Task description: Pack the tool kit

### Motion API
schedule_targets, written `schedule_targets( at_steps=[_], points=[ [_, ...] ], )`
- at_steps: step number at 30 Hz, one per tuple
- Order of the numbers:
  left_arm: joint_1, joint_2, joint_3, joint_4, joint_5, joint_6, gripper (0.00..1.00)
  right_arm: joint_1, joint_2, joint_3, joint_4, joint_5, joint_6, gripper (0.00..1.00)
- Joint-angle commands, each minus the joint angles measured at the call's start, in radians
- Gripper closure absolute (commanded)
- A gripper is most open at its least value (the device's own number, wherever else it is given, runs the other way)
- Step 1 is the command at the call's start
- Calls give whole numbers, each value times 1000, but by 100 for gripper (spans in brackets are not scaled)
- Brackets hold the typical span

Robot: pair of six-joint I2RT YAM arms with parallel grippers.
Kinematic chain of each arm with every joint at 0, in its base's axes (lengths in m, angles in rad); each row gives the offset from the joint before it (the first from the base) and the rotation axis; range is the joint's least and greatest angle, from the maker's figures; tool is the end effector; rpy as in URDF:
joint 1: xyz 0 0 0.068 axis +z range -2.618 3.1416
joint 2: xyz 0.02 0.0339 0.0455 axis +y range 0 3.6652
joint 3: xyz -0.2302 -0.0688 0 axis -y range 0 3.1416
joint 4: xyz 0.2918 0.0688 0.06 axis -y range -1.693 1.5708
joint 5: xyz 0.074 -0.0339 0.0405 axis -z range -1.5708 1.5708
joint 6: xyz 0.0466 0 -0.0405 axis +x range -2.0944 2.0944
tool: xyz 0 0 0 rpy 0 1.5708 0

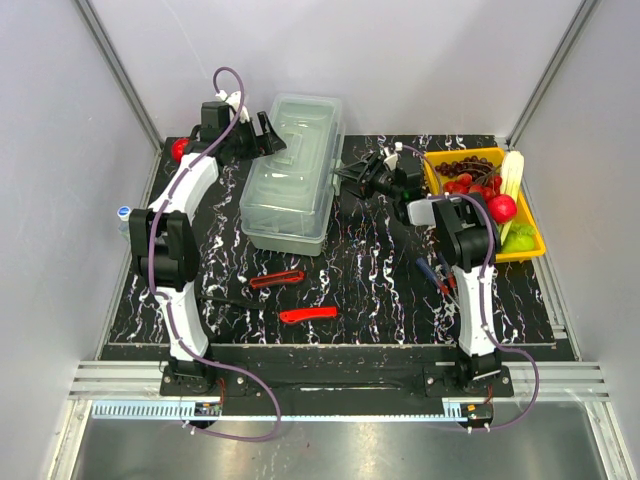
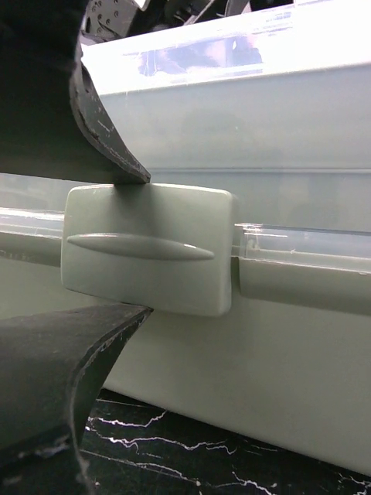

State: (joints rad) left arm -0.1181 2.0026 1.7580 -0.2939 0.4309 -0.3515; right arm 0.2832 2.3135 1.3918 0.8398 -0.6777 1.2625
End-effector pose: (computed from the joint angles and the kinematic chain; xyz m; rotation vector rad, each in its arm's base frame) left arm 0.5080 -0.0799 0.2505 0.0147 2.1403 -0.7325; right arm 0.4813 0.1705 0.0779 0.3406 1.9187 1.6598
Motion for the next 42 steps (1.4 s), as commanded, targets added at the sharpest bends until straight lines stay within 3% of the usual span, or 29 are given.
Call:
schedule_targets(
  at_steps=[1,13,16,20,22,25,28,42],
  points=[
    [-127,45,-57,-159,100,40,9,80,-95,41,-51,27,-63,71],
    [-126,38,-54,-174,46,51,9,76,-128,39,-260,99,-127,62],
    [-126,33,-54,-175,29,48,9,68,-138,-2,-178,98,-91,53],
    [-121,33,-51,-175,20,42,9,50,-117,-86,123,81,56,44],
    [-117,30,-51,-175,17,37,9,42,-94,-92,185,75,107,39],
    [-111,27,-52,-175,8,32,9,37,-88,-105,211,78,121,26],
    [-104,22,-55,-177,-7,28,9,37,-118,-126,151,96,84,1],
    [-69,-7,-54,-180,-63,12,8,-16,-314,-273,-172,221,-92,1]
  ],
)
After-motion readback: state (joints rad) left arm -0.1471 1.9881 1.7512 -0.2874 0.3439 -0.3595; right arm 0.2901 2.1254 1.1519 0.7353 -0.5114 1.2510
